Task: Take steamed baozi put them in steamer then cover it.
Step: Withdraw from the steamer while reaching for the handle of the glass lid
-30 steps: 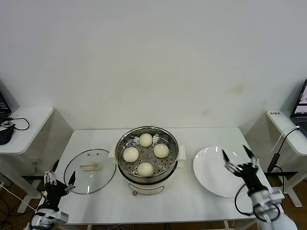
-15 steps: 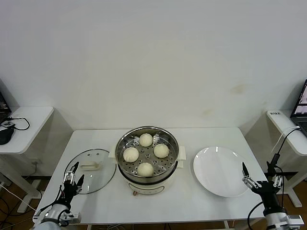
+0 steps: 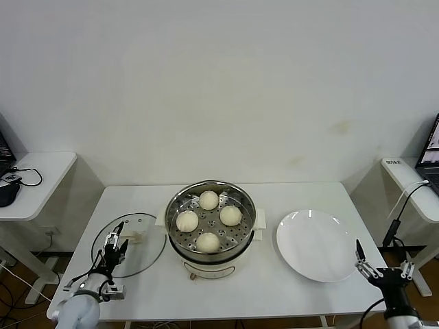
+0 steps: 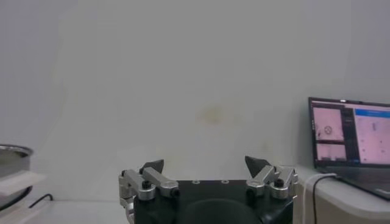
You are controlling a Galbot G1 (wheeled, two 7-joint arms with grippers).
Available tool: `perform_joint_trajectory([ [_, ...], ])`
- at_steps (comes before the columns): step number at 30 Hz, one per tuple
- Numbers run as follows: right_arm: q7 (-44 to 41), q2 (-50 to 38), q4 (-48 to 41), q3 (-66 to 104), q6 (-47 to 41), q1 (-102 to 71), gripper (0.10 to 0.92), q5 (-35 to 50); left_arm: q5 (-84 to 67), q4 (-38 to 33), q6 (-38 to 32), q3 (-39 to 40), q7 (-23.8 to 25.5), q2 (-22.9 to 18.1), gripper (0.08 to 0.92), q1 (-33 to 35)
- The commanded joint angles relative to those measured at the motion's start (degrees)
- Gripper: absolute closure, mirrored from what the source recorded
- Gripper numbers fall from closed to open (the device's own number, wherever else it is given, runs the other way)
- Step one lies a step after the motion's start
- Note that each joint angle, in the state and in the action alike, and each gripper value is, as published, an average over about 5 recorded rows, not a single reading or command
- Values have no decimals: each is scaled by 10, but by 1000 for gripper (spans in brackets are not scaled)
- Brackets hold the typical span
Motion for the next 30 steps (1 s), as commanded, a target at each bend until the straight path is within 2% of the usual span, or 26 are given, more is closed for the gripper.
perform_joint_trajectory([
  [1, -2, 12, 7, 13, 3, -10, 203, -1, 10, 82, -2, 27, -6, 1, 177, -71],
  [25, -7, 20, 9, 0, 6, -20, 203, -5, -20, 110, 0, 32, -3, 0, 177, -103],
  [27, -7, 21, 8, -2, 6, -19, 203, -7, -20, 110, 0, 33, -3, 0, 193, -102],
  [30, -9, 21, 9, -5, 6, -20, 203, -3, -19, 111, -1, 33, -4, -1, 260, -101],
])
